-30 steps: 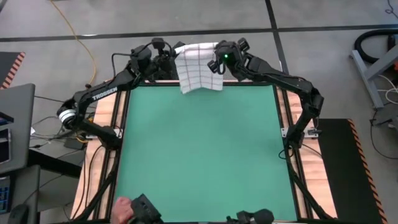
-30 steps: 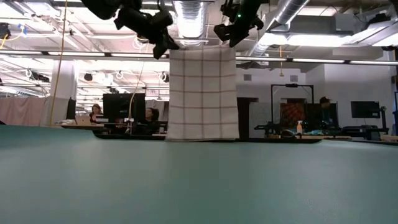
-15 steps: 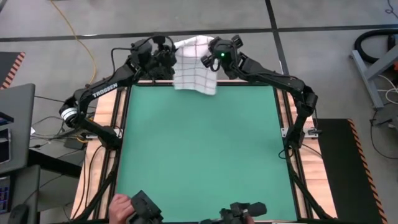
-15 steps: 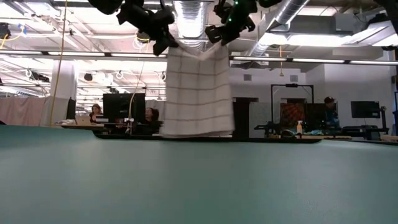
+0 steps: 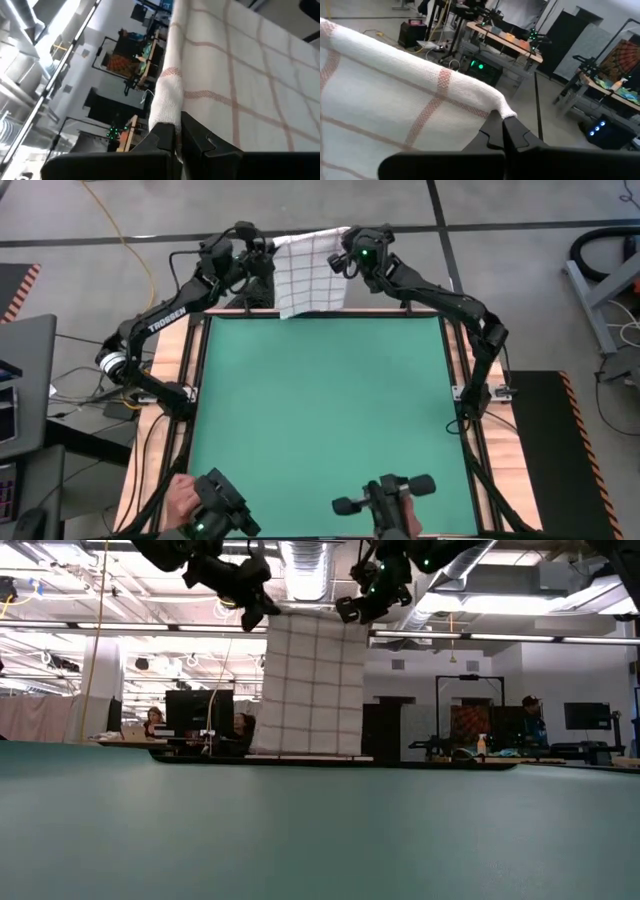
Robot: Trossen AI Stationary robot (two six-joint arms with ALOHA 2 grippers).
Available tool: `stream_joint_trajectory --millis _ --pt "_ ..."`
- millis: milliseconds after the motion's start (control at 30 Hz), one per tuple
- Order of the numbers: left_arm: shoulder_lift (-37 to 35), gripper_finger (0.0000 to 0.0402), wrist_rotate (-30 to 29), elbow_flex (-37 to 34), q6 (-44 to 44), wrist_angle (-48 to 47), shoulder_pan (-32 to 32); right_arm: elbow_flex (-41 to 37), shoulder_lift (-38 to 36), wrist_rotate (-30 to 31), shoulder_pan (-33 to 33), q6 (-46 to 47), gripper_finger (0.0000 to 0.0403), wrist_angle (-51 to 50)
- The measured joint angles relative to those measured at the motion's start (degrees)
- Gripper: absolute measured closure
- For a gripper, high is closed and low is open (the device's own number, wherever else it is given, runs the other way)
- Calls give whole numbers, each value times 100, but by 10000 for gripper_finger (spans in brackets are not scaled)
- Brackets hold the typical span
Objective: Roll towel into tight, uniform cylinder
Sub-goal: Roll the white patterned towel
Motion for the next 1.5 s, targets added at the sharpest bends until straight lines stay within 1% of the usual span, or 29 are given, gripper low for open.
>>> stream_joint_trajectory --millis 133,300,400,467,600,733,867,1033,1233,1300,1400,1500 --pt "279 401 -95 0 326 218 37 0 104 -58 -110 -54 402 157" --pt "652 401 -341 105 1 353 -61 2 89 -127 -120 -72 402 176" --pt "727 401 -621 103 -62 225 -208 2 89 -136 -63 27 402 -79" --pt "706 401 -667 105 -100 151 -302 2 89 -184 -23 328 402 -434" --pt "620 401 -707 107 -590 -305 -406 -385 71 -211 139 888 402 -613" --pt "529 401 -690 60 -1007 -996 -503 -889 16 -208 414 1055 402 -625" --pt "364 401 -736 -259 -1135 -1553 -649 -1320 -131 179 811 1094 402 -646" --pt "-346 401 -839 -1045 -1608 -1469 -865 -1870 -506 277 1193 1183 402 -604" --pt "-1298 401 -861 -2492 -2018 -727 -1433 -2608 -999 400 1700 1612 402 -600" --pt "-1499 401 -1133 -2968 -2012 -509 -1724 -2823 -1107 401 1928 1820 402 -603" --pt "-1744 401 -1768 -3548 -2082 -217 -2246 -3115 -1165 418 2337 2180 402 -619" --pt "-1924 401 -2236 -3933 -2389 -13 -2763 -3343 -1086 666 2772 2620 402 -681"
